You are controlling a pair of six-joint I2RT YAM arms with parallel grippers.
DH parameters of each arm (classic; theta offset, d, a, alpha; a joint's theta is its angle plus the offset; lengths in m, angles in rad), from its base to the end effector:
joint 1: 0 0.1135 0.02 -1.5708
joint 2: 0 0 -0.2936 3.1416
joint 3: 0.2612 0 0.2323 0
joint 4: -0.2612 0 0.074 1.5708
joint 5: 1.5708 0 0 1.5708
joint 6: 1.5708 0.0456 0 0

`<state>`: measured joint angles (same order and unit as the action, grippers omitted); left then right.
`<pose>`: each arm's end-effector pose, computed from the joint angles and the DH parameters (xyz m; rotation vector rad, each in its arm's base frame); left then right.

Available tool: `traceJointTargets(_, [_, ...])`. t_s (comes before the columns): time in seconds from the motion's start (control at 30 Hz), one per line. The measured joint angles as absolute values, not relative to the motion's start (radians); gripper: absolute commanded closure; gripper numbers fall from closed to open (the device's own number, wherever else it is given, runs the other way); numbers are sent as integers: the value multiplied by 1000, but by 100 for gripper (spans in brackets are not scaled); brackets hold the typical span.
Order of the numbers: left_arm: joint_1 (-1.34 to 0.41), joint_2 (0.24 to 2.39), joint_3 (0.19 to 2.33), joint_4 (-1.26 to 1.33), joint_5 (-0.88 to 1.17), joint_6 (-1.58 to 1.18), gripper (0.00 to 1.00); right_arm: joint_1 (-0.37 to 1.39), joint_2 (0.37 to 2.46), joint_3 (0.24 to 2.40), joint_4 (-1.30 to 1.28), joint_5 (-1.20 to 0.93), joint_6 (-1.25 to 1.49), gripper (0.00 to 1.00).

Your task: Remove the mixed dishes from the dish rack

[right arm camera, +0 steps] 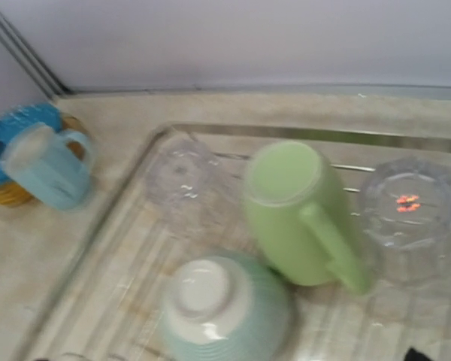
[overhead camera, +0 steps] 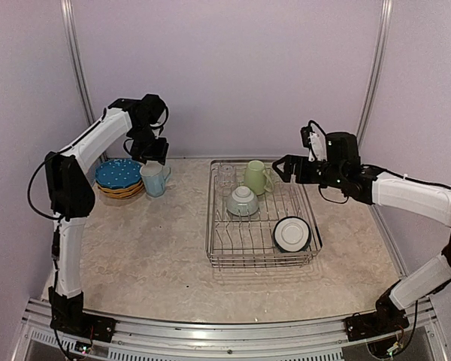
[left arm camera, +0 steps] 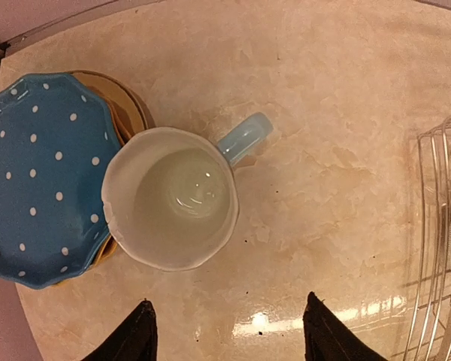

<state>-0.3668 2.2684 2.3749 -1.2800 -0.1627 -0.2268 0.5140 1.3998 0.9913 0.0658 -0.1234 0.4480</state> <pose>0.4427 -0.1622 0.3123 0.1454 2.7112 0.0518 0.2691 0.1584 0.3287 -0.1518 1.9806 0.7560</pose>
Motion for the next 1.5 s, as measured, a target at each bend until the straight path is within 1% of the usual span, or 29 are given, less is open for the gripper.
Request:
traceJointTargets(0.17, [-388, 2093, 2251, -1224, -142, -238, 25, 514, 1540, 1147, -64, -38, 336, 0])
traceJointTargets(0.37, [-394, 1816, 1926, -1068, -22, -279, 16, 514, 1685, 1306, -175, 23, 227, 0])
traceJointTargets(0.57, [-408, 1611, 1641, -907, 99, -327, 15, 514, 1819, 1442, -252, 40, 133, 1])
traceJointTargets(0.8, [-471, 1479, 1408, -707, 170, -431, 13, 514, 1966, 1623, -334, 48, 48, 1])
traceJointTargets(1.0, [-533, 1460, 1330, -590, 200, -500, 13, 516, 2078, 1752, -375, 58, 11, 4])
traceJointTargets(1.13, [-552, 1447, 1305, -538, 206, -524, 13, 523, 2151, 1841, -408, 53, -15, 9])
traceJointTargets(1.27, [-557, 1437, 1300, -513, 206, -538, 13, 529, 2196, 1905, -430, 53, -34, 12])
traceJointTargets(1.5, [-567, 1435, 1295, -489, 206, -547, 13, 538, 2258, 1955, -445, 42, -41, 12])
